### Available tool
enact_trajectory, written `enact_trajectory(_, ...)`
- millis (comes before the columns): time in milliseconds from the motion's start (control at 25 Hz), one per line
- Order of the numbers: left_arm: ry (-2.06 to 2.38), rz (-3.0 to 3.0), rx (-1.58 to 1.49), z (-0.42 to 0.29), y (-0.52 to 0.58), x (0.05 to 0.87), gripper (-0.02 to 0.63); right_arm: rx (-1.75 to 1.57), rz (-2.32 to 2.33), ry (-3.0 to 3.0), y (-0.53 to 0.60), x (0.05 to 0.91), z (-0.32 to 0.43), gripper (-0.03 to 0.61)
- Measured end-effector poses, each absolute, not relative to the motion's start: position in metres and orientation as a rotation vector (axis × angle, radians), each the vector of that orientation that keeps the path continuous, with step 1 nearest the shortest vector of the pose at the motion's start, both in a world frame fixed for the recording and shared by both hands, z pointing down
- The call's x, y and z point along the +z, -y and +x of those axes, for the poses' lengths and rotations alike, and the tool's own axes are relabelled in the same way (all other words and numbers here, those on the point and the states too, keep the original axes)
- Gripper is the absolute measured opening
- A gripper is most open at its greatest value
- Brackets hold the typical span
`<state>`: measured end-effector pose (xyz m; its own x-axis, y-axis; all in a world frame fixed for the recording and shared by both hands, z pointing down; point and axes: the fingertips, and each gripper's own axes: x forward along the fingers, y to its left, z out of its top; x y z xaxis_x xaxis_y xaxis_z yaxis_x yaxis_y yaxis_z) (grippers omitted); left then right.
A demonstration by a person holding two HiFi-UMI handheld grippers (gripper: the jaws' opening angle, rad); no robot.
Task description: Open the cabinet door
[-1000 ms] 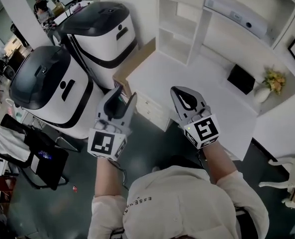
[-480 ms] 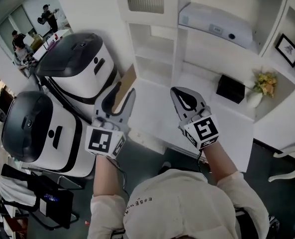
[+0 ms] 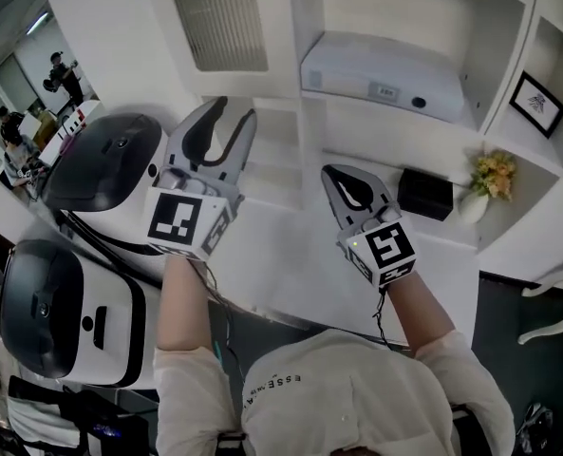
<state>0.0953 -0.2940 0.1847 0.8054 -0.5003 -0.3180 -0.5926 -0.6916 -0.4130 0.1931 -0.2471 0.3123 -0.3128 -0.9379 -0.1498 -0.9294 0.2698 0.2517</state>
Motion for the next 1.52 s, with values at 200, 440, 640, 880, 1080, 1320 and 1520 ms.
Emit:
enact_trajectory(200, -0.752, -2.423, 0.239, 0.125, 0.330, 0.141, 0.149, -0.460, 1.888, 2.415, 0.264, 0.304, 0.215, 0.014)
enact_trajectory(440, -0.715, -2.381, 0.187, 0.156, 0.380, 0.118, 0.149, -0.498, 1.932, 2.313, 0.273, 0.287, 0.228, 0.015)
enact_trajectory(640, -0.643, -2.379, 0.223, 0.175, 0.397, 0.088, 0.147, -0.540, 2.010, 2.250, 0.281, 0.265, 0.238, 0.014)
enact_trajectory(880, -0.626, -2.313, 0.276, 0.188, 0.415, 0.034, 0.147, -0.549, 2.039, 2.211, 0.306, 0.249, 0.235, 0.014)
enact_trajectory(1080, -0.612, -2.220, 0.269, 0.197, 0.427, -0.003, 0.149, -0.554, 2.090, 2.197, 0.321, 0.241, 0.232, 0.014)
enact_trajectory(1320, -0.563, -2.168, 0.250, 0.214, 0.431, -0.021, 0.147, -0.576, 2.156, 2.144, 0.325, 0.234, 0.236, 0.014)
enact_trajectory(1520, -0.579, -2.131, 0.312, 0.211, 0.431, -0.022, 0.146, -0.517, 2.210, 2.101, 0.328, 0.243, 0.251, 0.014)
